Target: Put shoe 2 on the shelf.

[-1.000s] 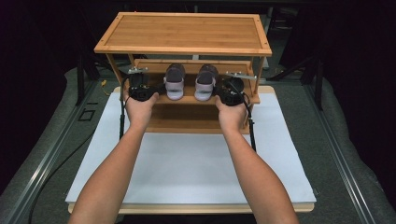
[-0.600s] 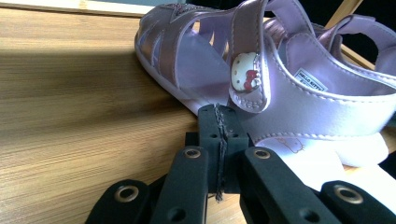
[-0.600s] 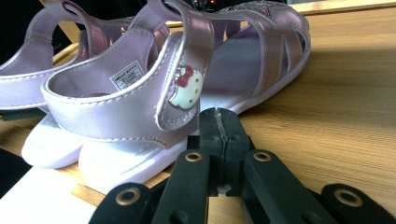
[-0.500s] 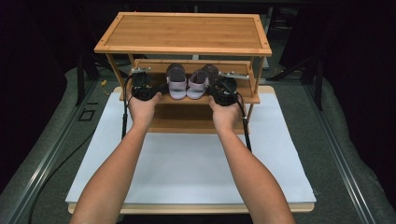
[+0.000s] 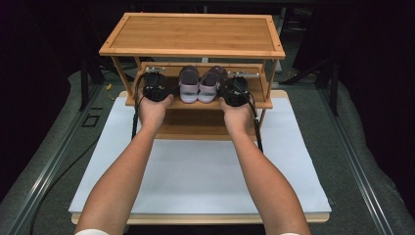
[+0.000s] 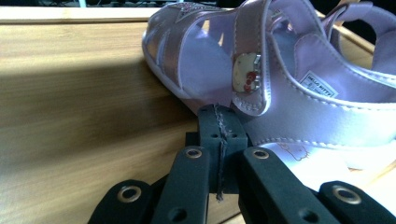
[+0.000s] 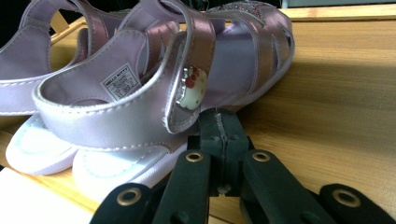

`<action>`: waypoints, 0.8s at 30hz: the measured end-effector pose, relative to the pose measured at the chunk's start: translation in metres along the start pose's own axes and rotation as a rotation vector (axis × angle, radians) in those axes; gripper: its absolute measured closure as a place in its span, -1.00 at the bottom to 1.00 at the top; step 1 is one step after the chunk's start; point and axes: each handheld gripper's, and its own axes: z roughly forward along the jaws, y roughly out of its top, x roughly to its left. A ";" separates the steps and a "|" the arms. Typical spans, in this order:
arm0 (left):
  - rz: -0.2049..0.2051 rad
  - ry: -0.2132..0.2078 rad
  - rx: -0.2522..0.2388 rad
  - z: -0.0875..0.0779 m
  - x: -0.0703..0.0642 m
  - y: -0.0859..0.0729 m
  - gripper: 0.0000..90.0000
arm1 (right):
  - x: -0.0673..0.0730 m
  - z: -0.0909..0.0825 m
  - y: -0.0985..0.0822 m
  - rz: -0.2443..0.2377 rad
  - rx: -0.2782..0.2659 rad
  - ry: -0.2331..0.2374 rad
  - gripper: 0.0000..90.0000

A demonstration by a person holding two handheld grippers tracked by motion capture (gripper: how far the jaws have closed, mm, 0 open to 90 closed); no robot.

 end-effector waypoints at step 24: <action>0.010 -0.007 0.010 0.005 0.004 0.003 1.00 | -0.002 0.008 0.004 -0.062 -0.008 -0.030 1.00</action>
